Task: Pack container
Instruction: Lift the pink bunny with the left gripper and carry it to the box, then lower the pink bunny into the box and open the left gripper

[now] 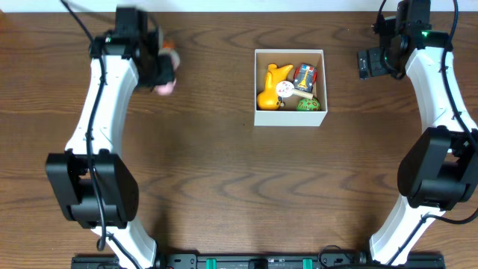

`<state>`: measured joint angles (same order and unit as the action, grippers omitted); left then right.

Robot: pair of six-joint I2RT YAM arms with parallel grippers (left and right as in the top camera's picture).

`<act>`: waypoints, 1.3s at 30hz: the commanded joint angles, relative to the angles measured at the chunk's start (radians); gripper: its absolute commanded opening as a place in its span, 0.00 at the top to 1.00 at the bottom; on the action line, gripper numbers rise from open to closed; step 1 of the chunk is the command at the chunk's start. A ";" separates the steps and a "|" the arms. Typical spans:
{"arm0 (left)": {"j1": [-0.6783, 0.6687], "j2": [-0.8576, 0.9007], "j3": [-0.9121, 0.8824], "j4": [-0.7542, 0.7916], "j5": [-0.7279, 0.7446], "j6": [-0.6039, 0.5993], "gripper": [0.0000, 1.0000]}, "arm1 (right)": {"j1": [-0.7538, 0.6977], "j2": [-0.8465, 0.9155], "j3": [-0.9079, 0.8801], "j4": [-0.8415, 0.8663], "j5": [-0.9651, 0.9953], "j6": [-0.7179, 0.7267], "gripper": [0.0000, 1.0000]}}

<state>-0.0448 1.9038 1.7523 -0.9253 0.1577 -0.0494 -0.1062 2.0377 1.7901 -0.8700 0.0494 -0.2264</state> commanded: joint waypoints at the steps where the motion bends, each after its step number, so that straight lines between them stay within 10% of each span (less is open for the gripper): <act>1: -0.080 -0.011 0.099 -0.025 0.042 -0.024 0.94 | -0.005 0.009 0.001 0.002 0.006 0.012 0.01; 39: -0.505 0.314 0.140 0.221 0.030 -0.148 0.94 | -0.005 0.009 0.001 0.002 0.006 0.012 0.01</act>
<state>-0.5568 2.1757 1.8782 -0.7017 0.2024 -0.1871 -0.1062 2.0377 1.7901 -0.8696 0.0494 -0.2264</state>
